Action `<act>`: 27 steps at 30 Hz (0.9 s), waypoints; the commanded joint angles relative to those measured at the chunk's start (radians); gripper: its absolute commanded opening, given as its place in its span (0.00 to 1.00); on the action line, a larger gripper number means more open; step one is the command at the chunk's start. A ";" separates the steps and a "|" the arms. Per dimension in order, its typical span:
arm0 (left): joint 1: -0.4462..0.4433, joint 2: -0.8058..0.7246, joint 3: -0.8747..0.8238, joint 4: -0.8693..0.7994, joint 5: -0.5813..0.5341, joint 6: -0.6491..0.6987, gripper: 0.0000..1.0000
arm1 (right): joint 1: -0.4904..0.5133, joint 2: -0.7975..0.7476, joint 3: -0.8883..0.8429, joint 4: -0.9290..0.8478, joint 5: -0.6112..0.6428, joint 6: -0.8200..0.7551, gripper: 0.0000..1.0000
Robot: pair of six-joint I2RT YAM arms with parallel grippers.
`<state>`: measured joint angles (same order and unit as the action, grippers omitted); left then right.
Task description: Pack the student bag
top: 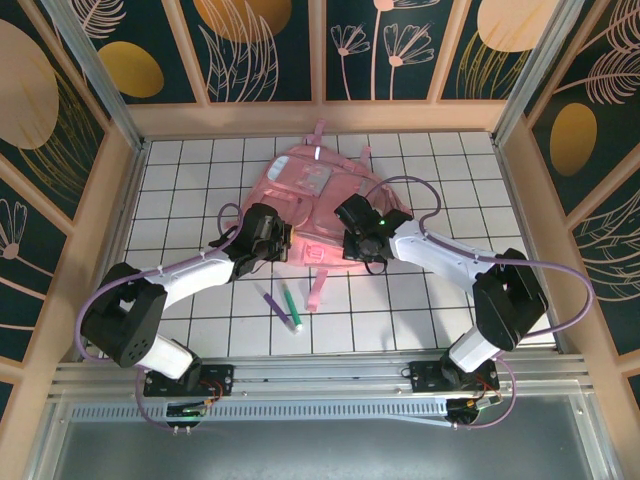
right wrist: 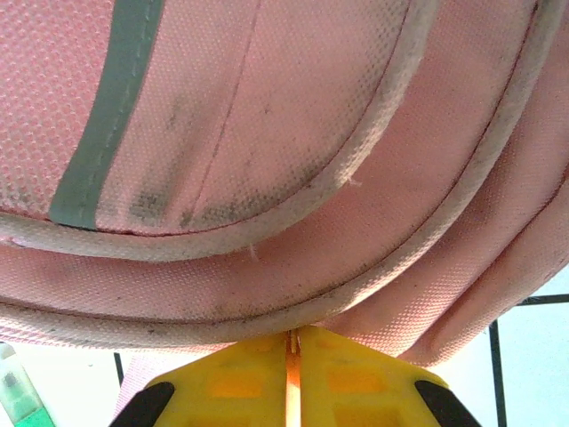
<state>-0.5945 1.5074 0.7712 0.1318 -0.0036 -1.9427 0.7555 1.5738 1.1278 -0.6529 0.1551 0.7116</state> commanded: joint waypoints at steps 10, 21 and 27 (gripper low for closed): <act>0.008 -0.046 -0.014 0.046 -0.002 -0.025 0.00 | 0.008 0.055 0.052 -0.027 0.069 -0.080 0.17; 0.007 -0.044 -0.016 0.046 -0.006 -0.026 0.00 | 0.007 0.054 0.047 -0.021 0.052 -0.086 0.06; 0.008 -0.044 -0.016 0.048 -0.008 -0.027 0.00 | -0.002 0.010 0.066 -0.023 0.033 -0.090 0.00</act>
<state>-0.5945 1.4937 0.7589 0.1352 -0.0055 -1.9446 0.7609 1.6276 1.1587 -0.6765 0.1749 0.6266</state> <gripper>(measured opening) 0.048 0.050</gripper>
